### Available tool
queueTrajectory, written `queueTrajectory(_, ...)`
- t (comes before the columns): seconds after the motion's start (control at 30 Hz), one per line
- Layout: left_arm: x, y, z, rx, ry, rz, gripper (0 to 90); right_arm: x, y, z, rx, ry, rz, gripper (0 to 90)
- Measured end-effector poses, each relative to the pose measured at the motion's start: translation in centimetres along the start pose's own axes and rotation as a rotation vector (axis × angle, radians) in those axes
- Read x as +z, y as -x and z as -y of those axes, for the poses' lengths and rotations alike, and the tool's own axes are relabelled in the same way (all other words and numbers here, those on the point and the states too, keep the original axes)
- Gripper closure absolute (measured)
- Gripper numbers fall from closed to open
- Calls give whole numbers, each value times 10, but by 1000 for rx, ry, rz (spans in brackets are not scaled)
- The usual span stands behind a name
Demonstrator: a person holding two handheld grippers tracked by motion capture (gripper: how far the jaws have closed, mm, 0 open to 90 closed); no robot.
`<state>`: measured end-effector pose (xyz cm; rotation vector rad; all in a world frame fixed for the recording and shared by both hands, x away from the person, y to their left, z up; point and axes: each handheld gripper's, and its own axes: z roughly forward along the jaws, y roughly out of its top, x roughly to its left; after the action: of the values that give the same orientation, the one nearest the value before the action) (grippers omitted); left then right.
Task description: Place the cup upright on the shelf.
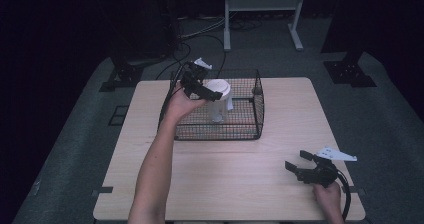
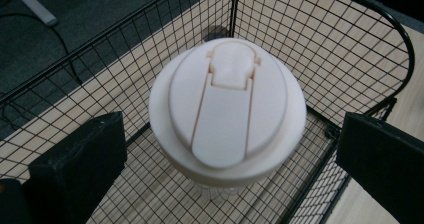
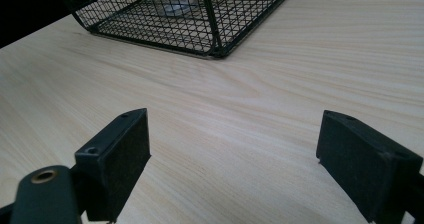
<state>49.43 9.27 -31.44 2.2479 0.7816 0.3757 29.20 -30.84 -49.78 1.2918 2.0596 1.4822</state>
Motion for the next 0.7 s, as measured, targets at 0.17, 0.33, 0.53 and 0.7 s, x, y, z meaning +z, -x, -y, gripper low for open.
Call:
queueTrajectory(0.17,-10,2,5,3,0,-10,0,0,0,0,1,-1,4,129)
queueTrajectory(0.33,-20,1,12,5,8,-9,0,0,0,0,0,-4,7,129)
queueTrajectory(0.53,-28,-1,23,6,11,-21,0,1,0,0,-8,-4,14,129)
queueTrajectory(0.7,-31,-5,35,-14,17,-24,0,1,-1,0,-15,-9,17,129)
